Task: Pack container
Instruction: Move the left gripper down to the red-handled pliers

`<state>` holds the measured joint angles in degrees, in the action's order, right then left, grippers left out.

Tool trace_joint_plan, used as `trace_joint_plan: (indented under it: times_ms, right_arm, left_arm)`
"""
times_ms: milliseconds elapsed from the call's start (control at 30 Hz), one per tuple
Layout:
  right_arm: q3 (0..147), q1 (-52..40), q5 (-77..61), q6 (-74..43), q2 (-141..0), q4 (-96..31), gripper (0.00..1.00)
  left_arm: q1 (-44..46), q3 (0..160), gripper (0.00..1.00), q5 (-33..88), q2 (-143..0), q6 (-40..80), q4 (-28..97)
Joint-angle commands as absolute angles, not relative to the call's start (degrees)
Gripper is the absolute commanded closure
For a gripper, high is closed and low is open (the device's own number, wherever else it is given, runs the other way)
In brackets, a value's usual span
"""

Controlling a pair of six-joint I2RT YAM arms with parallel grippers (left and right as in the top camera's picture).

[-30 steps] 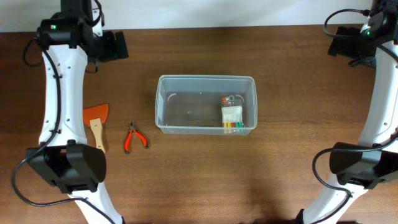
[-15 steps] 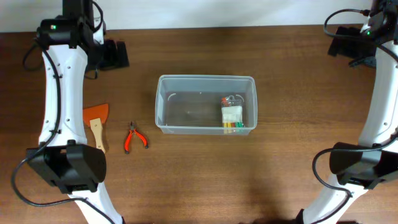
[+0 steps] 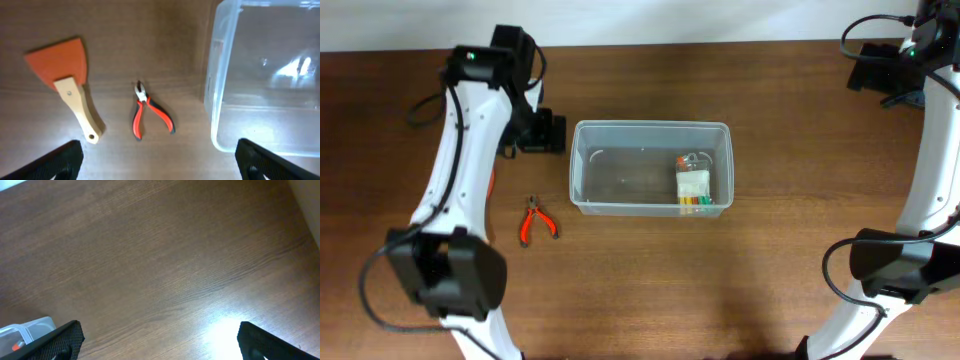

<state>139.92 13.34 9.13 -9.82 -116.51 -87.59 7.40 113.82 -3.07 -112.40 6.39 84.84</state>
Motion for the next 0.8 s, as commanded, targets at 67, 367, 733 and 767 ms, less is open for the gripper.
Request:
trace_joint_plan:
  times_ms: [67, 367, 733, 767]
  right_arm:
    - [140.1, 13.1, 9.3, -9.3, -115.6, -87.6, 0.01]
    - [140.1, 13.1, 9.3, -9.3, -115.6, -87.6, 0.01]
    - [140.1, 13.1, 9.3, -9.3, -115.6, -87.6, 0.01]
    - [140.1, 13.1, 9.3, -9.3, -115.6, -87.6, 0.01]
  left_arm:
    - [7.4, 99.4, 0.01, -5.3, -97.0, 5.5, 77.7]
    - [7.4, 73.1, 0.01, -5.3, -91.2, 4.2, 64.0]
    - [4.3, 66.6, 0.01, -5.2, -94.5, -1.1, 55.0]
    - [4.0, 66.6, 0.00, -5.2, -95.0, -1.4, 54.9]
